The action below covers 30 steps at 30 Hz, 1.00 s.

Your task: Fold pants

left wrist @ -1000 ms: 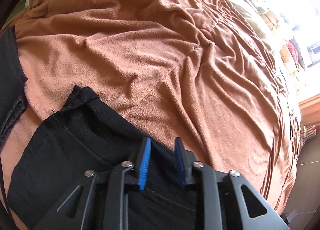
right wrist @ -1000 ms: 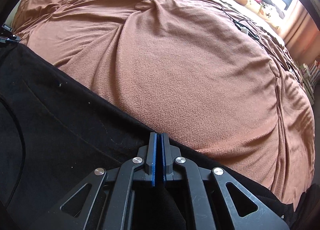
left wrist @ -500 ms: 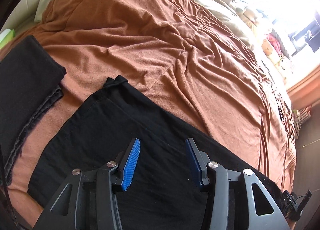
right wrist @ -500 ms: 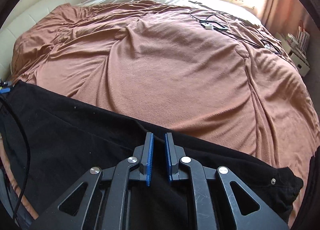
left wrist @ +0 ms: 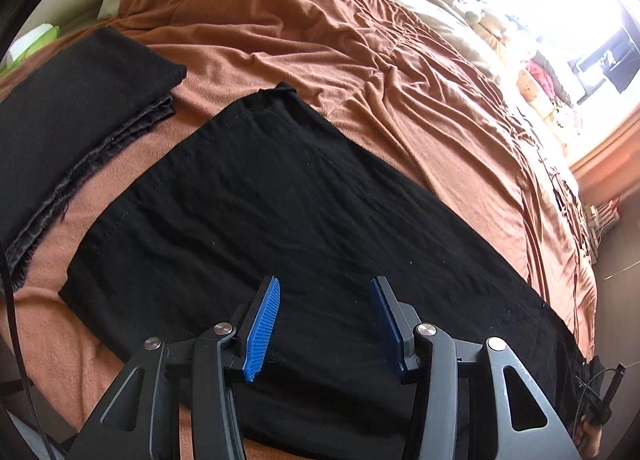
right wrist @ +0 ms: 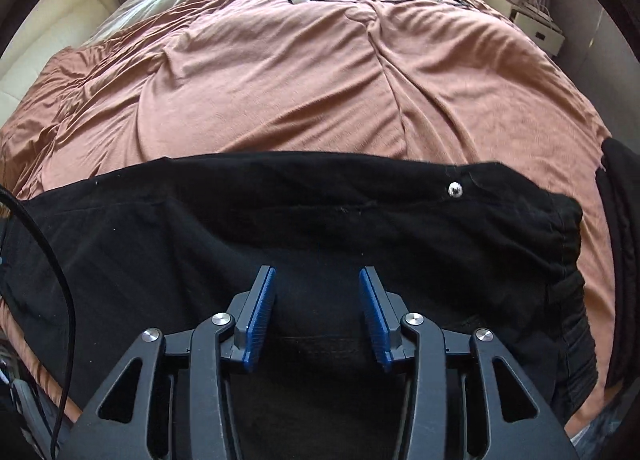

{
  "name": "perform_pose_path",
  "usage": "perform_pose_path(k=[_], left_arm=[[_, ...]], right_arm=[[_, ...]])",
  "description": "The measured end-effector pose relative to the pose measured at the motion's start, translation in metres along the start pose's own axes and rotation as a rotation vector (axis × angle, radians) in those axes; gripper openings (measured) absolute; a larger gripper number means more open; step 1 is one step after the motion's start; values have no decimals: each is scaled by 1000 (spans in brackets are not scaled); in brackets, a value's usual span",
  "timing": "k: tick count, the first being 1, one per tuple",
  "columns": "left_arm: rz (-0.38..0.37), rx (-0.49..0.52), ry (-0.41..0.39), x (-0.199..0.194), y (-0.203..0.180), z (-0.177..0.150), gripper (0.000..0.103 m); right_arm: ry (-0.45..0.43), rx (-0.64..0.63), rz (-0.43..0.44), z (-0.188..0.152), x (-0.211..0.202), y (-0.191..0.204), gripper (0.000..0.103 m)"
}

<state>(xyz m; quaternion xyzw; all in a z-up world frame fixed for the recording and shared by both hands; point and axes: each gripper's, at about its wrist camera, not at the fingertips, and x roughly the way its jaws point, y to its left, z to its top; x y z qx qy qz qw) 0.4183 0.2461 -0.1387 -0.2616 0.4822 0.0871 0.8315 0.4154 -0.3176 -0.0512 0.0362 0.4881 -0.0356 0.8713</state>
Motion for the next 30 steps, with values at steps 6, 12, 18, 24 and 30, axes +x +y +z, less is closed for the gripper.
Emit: perform_pose_path(k=[6,12,18,24,30], left_arm=[[14,16,22,3,5,-27,50],[24,6,26,0,15,-48,50],[18,-14,14,-5,23,-65,50],[-1,-47,-2,-13,28,-72,50],[-13,-81,-16,-22,34,-79,50]], right_arm=[[36,16,-67,6,36,17,44],[6,37,-135,29,61,21,46],[-8,28,-170,54,81,25,47],[-41,40,-180,65,93,20,47],[-38,76,-127,71,78,13,47]])
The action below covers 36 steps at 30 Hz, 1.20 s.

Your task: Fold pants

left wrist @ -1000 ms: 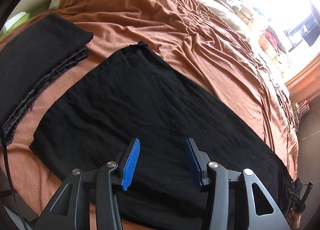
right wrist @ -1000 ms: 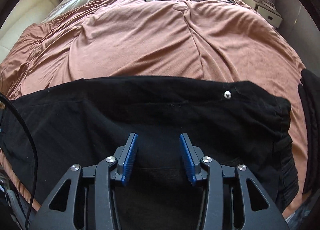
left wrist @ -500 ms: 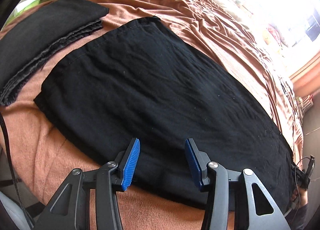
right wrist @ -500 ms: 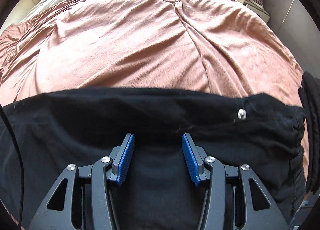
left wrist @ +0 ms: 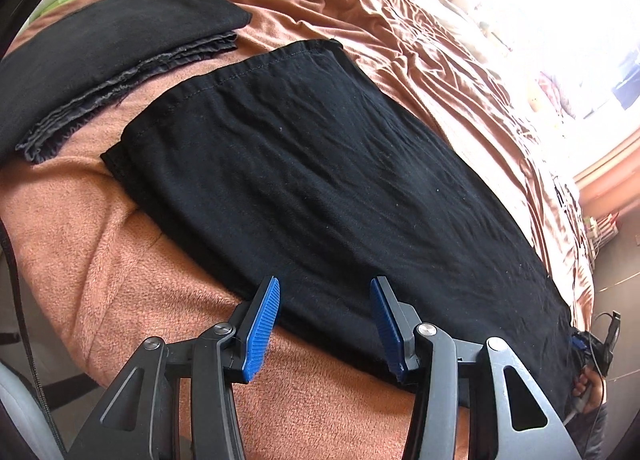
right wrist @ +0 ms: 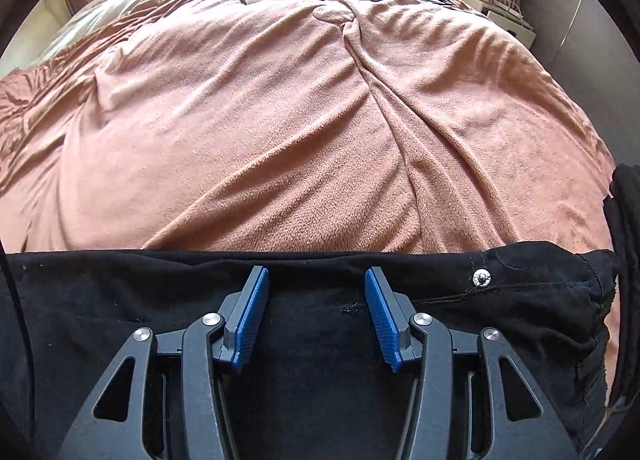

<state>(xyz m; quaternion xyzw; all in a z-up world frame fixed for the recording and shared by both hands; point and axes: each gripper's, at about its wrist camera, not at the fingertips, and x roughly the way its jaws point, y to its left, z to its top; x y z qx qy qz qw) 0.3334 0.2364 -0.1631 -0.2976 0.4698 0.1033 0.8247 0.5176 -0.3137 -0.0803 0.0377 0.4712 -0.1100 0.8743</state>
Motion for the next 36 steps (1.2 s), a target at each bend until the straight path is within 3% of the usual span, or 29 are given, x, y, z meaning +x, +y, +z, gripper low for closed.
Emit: perform_pose_path(k=[5,11,15,20,25,36], left_arm=[[-8,-20,-5,-1,4,-5,50],[-14,-53,-6,0,9,-10,50],[-16,-90,-7,-1,17,-15,50],[-18,-134,-17,-8,28,-18,50],[-25,-206,-41,-15,44,-17,50],[-153,-392,-87,-9,78,-3,50]], right_arm=[[-53,17,23,-6,-49,-36,47],[-65,40,-81,-31,-87,-85,47],[-8,77,-164,-50,-74,-113,47],[46,130,-156,-54,-40,-134,47],[31,144,-190,-33,-20,-142,48],[24,188,-164,-24,2,-165,61]])
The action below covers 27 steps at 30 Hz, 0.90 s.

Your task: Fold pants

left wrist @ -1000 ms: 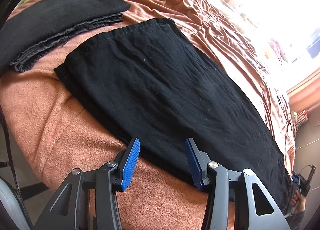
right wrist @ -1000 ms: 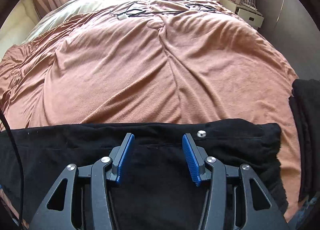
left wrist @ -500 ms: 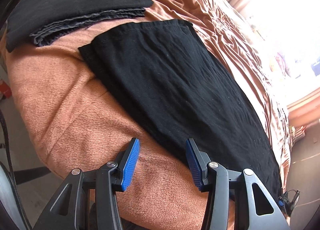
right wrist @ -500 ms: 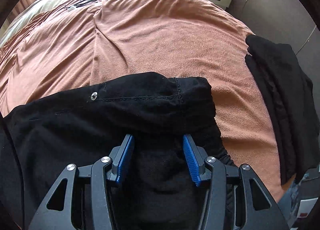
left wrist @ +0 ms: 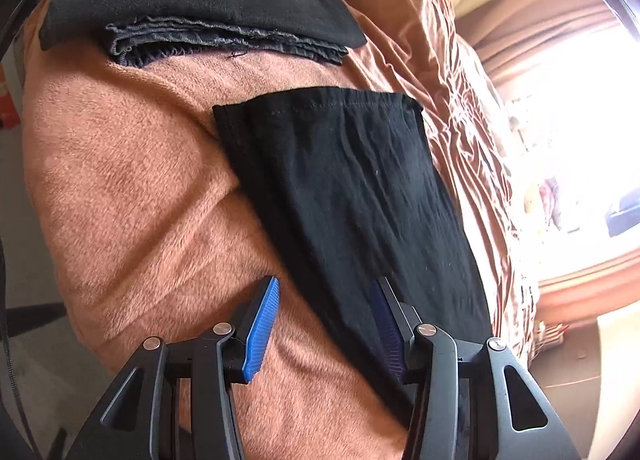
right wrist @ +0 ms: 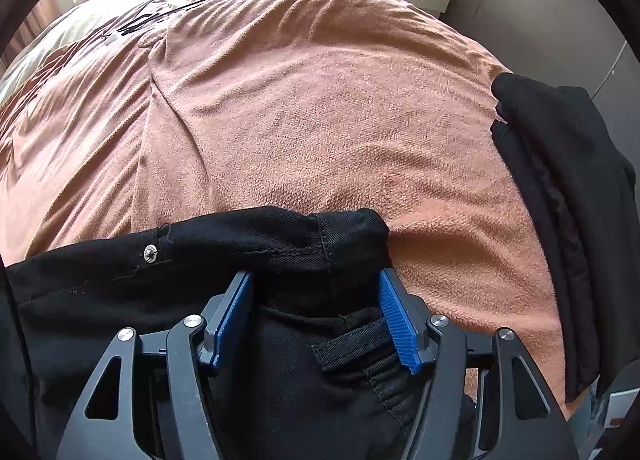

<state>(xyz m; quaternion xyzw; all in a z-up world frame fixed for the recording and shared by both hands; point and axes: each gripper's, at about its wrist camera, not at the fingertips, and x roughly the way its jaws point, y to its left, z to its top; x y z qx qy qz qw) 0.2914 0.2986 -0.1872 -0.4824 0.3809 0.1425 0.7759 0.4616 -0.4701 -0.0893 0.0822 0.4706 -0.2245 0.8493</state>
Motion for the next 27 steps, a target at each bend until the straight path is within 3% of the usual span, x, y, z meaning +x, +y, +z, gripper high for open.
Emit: perform_pose_path(k=[7,9,10,13,15,20,25,27], left_arm=[[-40,-46,-10,8,10,21,50],[-48,-49,-20,9,12,27,50],[-50,-50,-28,7,14,29,49],[-31,-41,-68,7,17,36,39],[-36,-59,-82,10,23,39,25],[-83,-76,-81,5,33,45,8],[-201,-24,-147,-19,23,45,7],[-209,-24,-141,-21,23,45,7]], right_arm=[[-9,-14,1,-5,-29,5,60],[-18,-29,19,-12,-42,8,49],[-21,-31,33,-16,-48,9,49],[-49,-43,61,-26,-70,13,48],[-69,-53,83,-34,-84,16,48],[-95,-96,128,-63,-118,32,48],[-122,-163,205,-94,-148,58,48],[-120,-190,229,-105,-156,68,48]])
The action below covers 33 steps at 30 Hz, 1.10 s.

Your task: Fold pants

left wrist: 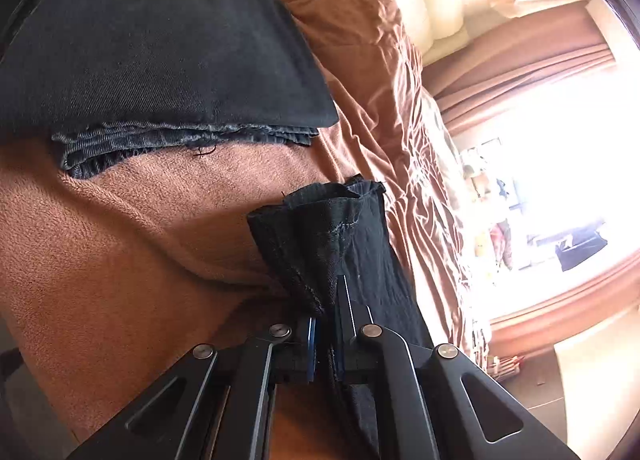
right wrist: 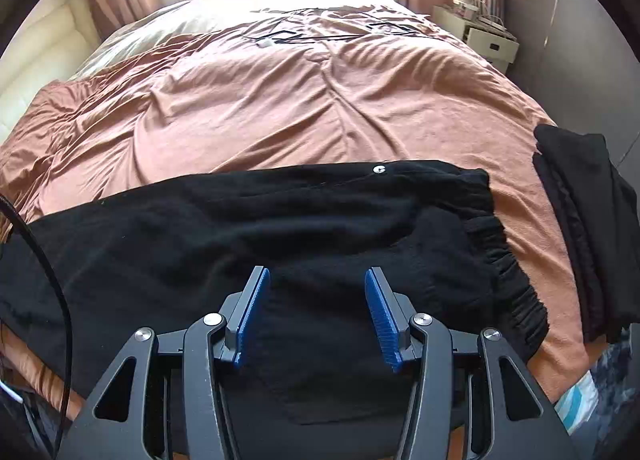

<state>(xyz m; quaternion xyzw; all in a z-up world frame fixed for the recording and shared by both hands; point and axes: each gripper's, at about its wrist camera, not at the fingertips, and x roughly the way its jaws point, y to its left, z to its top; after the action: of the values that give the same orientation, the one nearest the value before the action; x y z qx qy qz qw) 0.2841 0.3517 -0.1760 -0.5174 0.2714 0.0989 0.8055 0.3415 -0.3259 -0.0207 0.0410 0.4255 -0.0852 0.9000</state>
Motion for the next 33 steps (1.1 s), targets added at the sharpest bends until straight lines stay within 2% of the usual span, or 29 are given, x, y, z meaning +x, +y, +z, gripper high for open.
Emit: perform_pose_path(k=[7,9,16,20,22,26,33], left_arm=[[4,-26,57,15,3,2,7],[7,-34,74,16,7,-2,7],[19,-16,126,28,7,-7,8],[17,-9,151,33,7,-13,9],[17,-9,165,37,8,-15,11],[12,-10,181,42,7,-15,12],[-1,-28,157,45,5,-16,12]], right_arm=[[-3,-65,115,-25,-8,48,47],[4,-83,144,-30,-6,59,41],[10,-123,260,-47,-2,105,35],[4,-149,308,-54,5,127,20],[10,-152,330,-57,10,135,19],[16,-157,348,-59,22,151,19],[16,-167,328,-60,36,181,19]])
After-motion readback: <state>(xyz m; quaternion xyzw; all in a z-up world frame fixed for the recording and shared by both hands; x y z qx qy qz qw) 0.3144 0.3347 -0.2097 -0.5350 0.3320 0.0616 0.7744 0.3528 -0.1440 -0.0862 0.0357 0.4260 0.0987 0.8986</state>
